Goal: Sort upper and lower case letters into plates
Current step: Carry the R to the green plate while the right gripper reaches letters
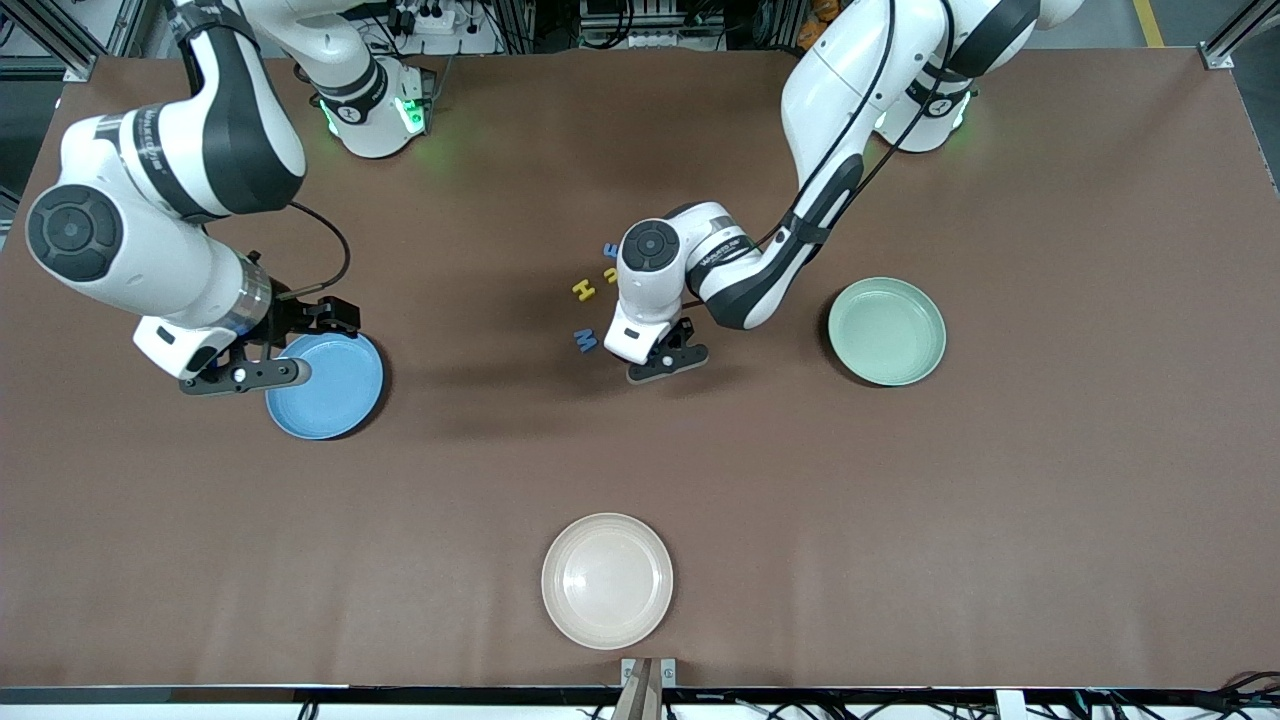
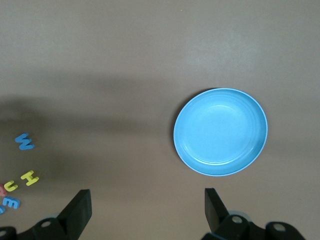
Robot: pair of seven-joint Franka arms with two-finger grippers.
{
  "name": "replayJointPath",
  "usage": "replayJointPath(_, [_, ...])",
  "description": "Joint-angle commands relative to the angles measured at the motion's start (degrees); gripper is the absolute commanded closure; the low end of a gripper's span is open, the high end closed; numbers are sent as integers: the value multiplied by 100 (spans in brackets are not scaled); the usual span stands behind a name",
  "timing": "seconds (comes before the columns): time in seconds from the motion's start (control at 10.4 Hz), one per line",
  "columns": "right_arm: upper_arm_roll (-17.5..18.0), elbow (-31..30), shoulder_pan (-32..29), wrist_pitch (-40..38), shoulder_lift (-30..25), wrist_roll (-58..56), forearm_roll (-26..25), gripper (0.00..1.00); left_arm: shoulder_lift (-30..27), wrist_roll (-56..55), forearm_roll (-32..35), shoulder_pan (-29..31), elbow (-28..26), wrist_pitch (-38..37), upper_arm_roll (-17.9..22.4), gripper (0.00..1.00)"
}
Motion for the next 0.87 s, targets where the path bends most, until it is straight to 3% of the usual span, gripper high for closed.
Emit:
replayJointPath(0.0, [-23, -320, 130, 330, -74, 88, 90, 0, -59, 14, -114, 12, -42, -46, -15, 94])
replayJointPath(0.1, [-23, -348, 209, 401, -74, 97, 90, 0, -120, 144, -87, 134, -34, -229, -15, 100])
replayJointPath(0.48, [-23, -427, 342, 472, -66, 88, 82, 0, -778, 1558, -244, 705, -33, -1310, -59, 100])
replayJointPath(0.77, [38, -427, 814, 717, 13, 1, 90, 0, -1244, 3227, -395, 1205, -86, -2442, -59, 100])
